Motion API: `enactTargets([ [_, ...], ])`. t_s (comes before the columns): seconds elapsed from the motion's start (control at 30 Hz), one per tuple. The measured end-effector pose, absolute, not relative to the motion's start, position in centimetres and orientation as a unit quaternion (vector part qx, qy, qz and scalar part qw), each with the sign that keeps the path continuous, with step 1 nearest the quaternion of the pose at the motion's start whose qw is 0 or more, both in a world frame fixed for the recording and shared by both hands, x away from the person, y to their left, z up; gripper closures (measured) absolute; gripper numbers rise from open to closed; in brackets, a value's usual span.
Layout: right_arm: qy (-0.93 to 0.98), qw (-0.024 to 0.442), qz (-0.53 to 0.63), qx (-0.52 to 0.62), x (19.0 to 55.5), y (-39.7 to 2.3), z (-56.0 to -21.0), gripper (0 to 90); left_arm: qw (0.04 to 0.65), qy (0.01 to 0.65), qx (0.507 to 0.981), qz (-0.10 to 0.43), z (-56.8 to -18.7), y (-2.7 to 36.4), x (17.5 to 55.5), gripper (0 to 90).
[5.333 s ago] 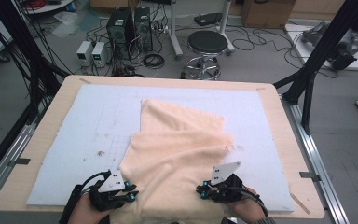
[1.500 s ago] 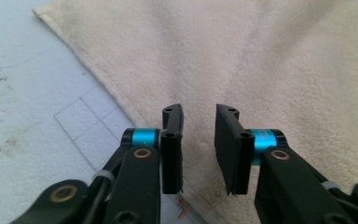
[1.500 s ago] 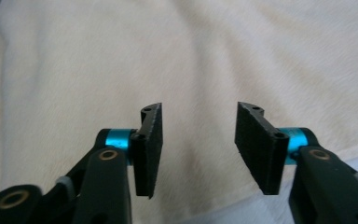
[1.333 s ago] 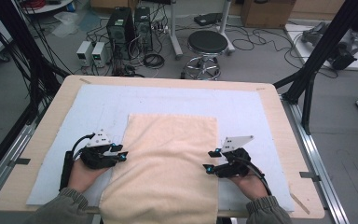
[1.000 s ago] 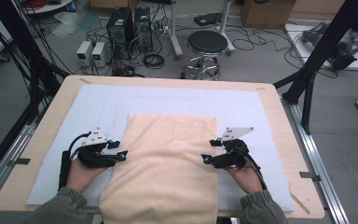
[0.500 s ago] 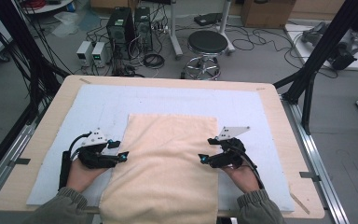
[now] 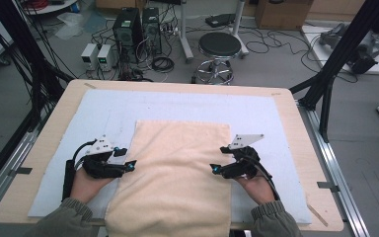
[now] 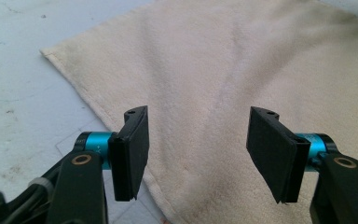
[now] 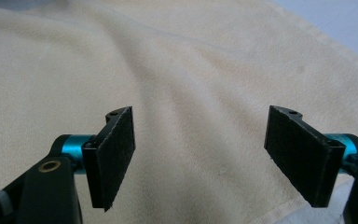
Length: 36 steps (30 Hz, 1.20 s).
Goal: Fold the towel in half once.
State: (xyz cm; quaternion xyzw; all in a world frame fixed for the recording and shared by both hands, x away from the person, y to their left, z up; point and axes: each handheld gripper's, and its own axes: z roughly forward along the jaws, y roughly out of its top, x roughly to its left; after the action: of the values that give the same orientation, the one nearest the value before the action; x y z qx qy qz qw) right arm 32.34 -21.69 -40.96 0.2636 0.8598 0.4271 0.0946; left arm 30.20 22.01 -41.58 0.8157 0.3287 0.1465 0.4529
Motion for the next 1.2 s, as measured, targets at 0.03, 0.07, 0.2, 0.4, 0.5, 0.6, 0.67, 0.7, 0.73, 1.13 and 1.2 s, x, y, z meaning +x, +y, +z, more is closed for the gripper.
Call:
enactTargets([
  [0.03,0.86,0.094,0.427,0.264,32.3,-21.7,-41.0,23.9,0.452,0.328,0.817,0.147,-41.6,22.0,30.2,39.1],
  [0.07,0.86,0.094,0.426,0.264,32.3,-21.7,-41.0,23.9,0.451,0.328,0.817,0.148,-41.6,22.0,30.3,38.8],
  [0.2,0.86,0.094,0.425,0.265,32.3,-21.7,-40.9,23.9,0.449,0.326,0.818,0.151,-41.6,21.9,30.4,38.3],
  [0.4,0.858,0.097,0.428,0.265,32.8,-22.5,-40.6,23.9,0.446,0.319,0.821,0.16,-40.7,21.5,31.2,37.6],
  [0.5,0.858,0.102,0.425,0.271,33.8,-22.9,-39.7,23.9,0.449,0.318,0.818,0.167,-39.8,21.3,32.1,38.2],
  [0.6,0.862,0.11,0.414,0.273,35.0,-23.0,-38.6,23.9,0.455,0.322,0.811,0.176,-38.8,21.3,33.4,38.7],
  [0.67,0.864,0.119,0.409,0.269,36.0,-23.0,-37.8,24.0,0.455,0.327,0.808,0.183,-38.1,21.1,34.5,39.4],
  [0.7,0.863,0.119,0.406,0.276,36.5,-23.1,-37.4,24.2,0.449,0.328,0.81,0.185,-37.7,21.0,35.2,39.6],
  [0.73,0.862,0.128,0.405,0.276,37.1,-23.1,-37.1,24.5,0.446,0.33,0.811,0.188,-37.4,20.8,35.7,40.1],
  [1.13,0.861,0.126,0.369,0.326,41.5,-23.9,-40.6,33.9,0.377,0.371,0.831,0.175,-41.1,19.9,41.1,44.2],
  [1.2,0.863,0.123,0.36,0.333,42.1,-23.9,-41.3,36.0,0.359,0.374,0.836,0.18,-41.8,19.4,41.4,44.8],
])
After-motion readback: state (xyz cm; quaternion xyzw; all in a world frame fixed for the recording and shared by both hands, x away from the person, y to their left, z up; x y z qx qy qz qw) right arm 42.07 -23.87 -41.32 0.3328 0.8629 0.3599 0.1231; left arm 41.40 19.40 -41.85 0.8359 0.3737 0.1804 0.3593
